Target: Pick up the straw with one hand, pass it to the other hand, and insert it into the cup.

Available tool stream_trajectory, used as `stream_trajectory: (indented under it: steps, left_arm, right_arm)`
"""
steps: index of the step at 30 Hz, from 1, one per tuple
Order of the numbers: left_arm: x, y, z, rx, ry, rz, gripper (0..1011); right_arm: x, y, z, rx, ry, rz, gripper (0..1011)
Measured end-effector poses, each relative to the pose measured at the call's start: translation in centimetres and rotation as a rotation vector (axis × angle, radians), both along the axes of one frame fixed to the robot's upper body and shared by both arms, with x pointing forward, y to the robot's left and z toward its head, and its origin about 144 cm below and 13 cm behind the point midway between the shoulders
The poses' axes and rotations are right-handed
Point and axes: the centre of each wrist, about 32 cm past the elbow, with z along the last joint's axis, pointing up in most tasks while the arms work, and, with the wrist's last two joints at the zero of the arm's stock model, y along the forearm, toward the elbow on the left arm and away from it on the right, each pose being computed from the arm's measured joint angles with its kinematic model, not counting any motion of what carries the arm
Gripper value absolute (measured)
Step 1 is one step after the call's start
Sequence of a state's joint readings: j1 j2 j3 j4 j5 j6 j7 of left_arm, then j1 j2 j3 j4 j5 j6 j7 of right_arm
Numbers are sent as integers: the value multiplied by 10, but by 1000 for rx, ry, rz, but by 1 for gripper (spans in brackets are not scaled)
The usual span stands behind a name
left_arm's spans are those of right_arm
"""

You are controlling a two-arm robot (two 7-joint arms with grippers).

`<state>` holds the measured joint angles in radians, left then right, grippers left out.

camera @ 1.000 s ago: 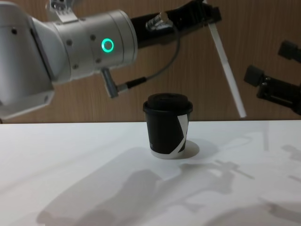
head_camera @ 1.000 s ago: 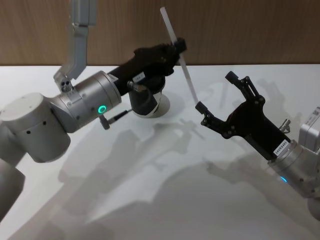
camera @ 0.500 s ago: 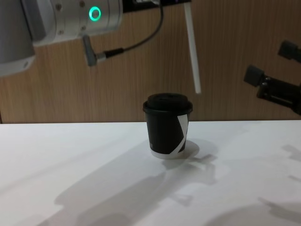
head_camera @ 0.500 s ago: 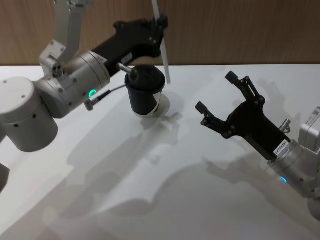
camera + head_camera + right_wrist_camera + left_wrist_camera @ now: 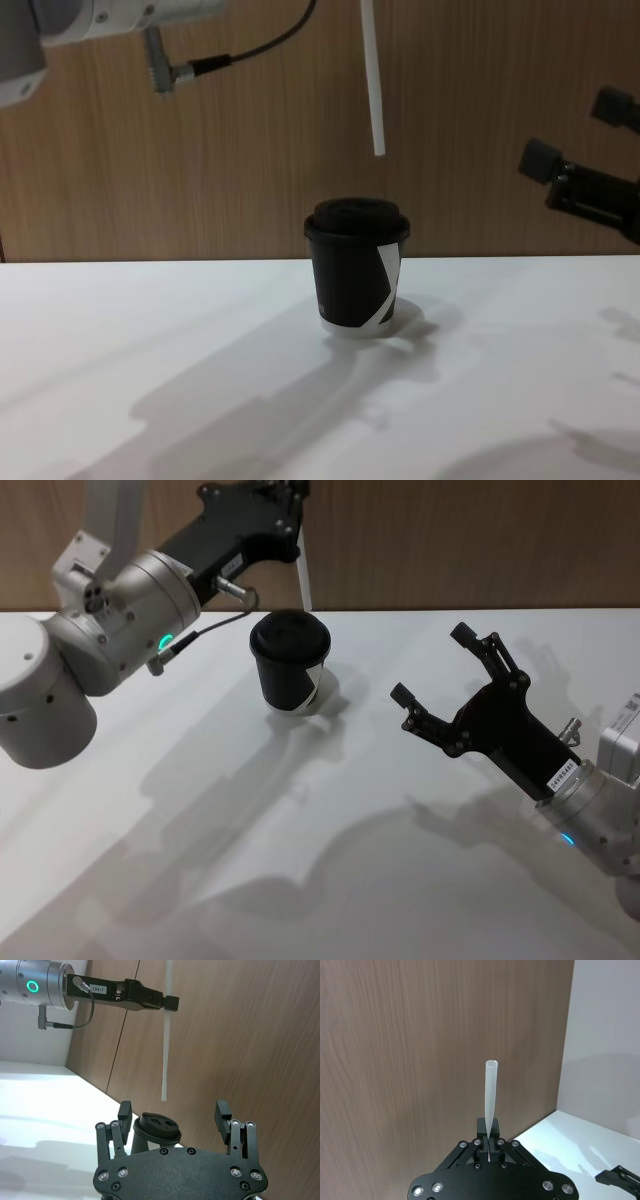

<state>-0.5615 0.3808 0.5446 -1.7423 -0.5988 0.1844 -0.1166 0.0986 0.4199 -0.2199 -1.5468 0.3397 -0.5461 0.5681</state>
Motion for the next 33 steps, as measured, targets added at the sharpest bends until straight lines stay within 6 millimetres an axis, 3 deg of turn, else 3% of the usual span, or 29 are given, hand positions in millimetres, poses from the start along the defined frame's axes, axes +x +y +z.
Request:
stream_trajectory:
  steps: [33]
  left_arm:
    - [22, -8, -8, 82, 9, 45, 12]
  right_arm:
    - [0, 0, 0, 0, 0, 0, 1001]
